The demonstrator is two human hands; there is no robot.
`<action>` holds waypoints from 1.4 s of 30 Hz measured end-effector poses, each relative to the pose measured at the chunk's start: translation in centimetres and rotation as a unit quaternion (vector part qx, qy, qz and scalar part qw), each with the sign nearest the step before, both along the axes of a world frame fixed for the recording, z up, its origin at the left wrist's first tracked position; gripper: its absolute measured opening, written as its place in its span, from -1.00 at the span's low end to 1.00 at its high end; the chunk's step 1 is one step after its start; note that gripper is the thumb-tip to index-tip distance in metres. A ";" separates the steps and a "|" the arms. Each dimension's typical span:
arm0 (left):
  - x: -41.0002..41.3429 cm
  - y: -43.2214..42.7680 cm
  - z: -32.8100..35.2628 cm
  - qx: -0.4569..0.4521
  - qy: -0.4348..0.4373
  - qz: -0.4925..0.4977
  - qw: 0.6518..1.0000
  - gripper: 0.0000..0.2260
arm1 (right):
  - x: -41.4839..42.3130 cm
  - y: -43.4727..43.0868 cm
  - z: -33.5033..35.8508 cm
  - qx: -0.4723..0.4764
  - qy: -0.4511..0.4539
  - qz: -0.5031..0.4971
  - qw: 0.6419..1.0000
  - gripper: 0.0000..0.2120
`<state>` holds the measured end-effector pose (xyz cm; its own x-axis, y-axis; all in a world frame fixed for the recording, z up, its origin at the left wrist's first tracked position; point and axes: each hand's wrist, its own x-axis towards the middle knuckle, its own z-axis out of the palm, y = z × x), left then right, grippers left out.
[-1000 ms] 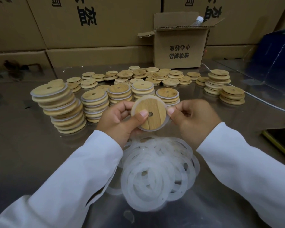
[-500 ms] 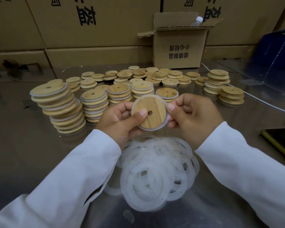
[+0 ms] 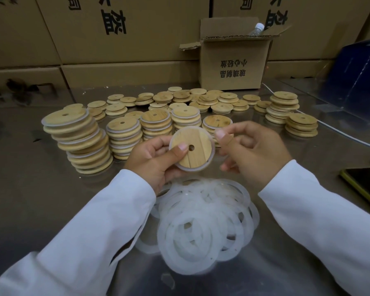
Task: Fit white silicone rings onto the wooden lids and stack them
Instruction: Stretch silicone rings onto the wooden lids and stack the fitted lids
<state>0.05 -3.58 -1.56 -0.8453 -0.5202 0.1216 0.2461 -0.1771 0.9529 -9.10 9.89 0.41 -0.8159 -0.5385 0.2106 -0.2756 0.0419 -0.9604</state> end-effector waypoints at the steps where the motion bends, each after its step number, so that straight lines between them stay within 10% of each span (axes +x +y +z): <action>1: 0.0 0.0 0.0 -0.002 -0.002 0.001 1.000 -0.77 | 0.0 -0.1 0.0 0.010 -0.009 0.002 1.000 -0.80; 11: -0.3 -0.4 -0.4 0.009 -0.022 0.010 1.000 -0.52 | -3.8 -1.2 0.4 0.015 -0.038 -0.041 0.998 -0.93; 25: 0.0 -0.2 -0.3 -0.029 -0.018 0.003 0.999 -0.59 | -11.9 -5.1 0.2 0.210 -0.111 -0.175 0.956 -0.31; 31: 0.0 -0.3 -0.4 -0.034 -0.017 -0.001 0.999 -0.61 | -15.5 -0.5 1.4 0.232 0.031 -0.300 0.925 -0.73; 35: -0.2 -0.2 -0.5 -0.040 -0.018 0.001 0.999 -0.58 | -17.4 3.0 1.0 0.300 0.078 -0.387 0.868 -0.47; 42: -0.4 -0.3 -0.6 -0.034 -0.015 0.000 0.999 -0.54 | -18.2 4.2 -1.0 0.273 -0.002 -0.330 0.904 -0.58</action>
<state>-0.31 -3.83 -2.18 -0.8489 -0.5118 0.1321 0.2176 -0.1107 0.9697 -27.31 14.10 -0.58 -0.9974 0.0433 0.0569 -0.0138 0.6635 -0.7480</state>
